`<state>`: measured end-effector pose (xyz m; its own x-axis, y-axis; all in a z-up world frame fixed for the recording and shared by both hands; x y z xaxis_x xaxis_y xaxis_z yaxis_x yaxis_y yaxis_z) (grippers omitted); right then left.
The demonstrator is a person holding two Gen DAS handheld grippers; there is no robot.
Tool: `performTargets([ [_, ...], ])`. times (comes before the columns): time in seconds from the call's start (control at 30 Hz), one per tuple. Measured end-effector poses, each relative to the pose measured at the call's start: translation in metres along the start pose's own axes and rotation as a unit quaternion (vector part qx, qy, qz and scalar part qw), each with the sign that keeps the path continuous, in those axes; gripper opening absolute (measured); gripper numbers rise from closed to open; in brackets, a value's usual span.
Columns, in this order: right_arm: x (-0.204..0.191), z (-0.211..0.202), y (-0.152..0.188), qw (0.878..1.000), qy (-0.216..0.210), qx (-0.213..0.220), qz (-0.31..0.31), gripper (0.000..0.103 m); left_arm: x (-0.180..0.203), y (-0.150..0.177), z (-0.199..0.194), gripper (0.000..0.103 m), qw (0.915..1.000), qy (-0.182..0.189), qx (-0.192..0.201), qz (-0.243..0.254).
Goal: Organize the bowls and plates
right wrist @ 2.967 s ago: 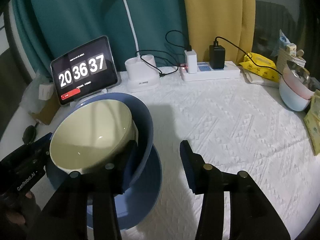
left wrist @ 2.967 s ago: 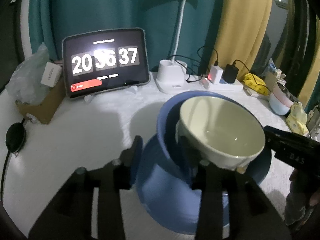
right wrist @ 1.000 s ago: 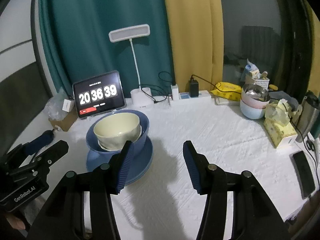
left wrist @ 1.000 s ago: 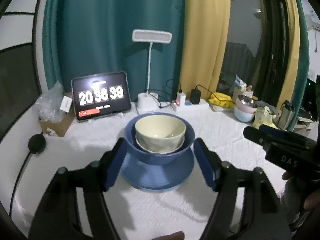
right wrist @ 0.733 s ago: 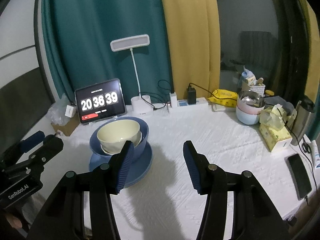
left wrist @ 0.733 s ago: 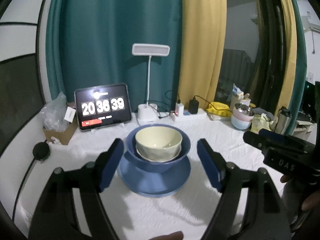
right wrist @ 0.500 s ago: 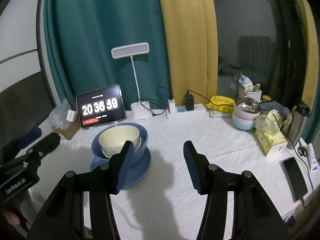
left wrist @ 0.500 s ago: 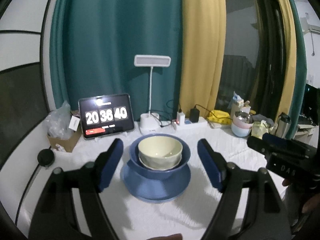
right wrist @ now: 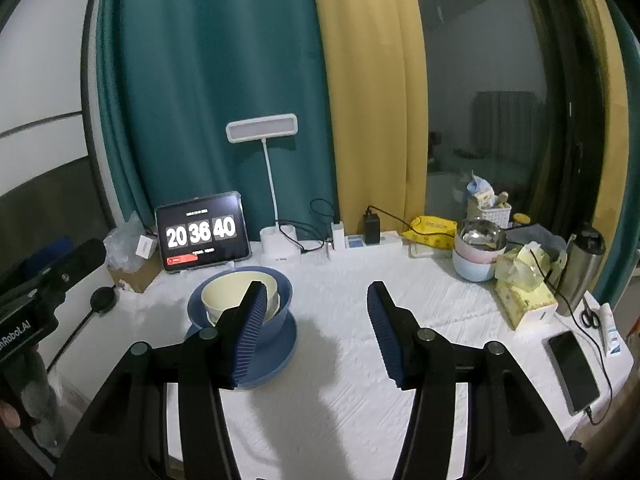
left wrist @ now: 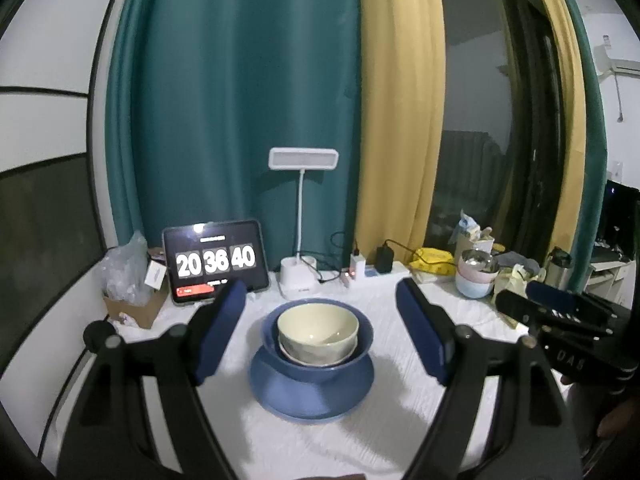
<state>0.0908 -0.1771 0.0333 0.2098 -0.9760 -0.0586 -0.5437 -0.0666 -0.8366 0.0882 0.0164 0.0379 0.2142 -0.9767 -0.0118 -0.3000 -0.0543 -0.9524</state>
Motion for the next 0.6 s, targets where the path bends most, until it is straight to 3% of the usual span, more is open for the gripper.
performTargets([
  [0.6,-0.015,-0.033,-0.019,0.999,0.01,0.032,-0.027,0.056,-0.003,-0.017,-0.031,0.079,0.9994,-0.006,0.034,-0.006],
])
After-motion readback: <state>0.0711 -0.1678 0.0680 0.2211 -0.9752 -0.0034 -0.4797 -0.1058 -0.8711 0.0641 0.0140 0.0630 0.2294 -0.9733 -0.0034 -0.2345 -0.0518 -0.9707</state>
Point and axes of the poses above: each gripper's, at about its wrist camera, not at the fingertips, and z roughly the way its jaws point, x to its right, y to its underside, the point moved 1 cm from there along z, roughly the way its jaws point, and after that the axes turned 13 degrees about -y, right-handed, at the moved point
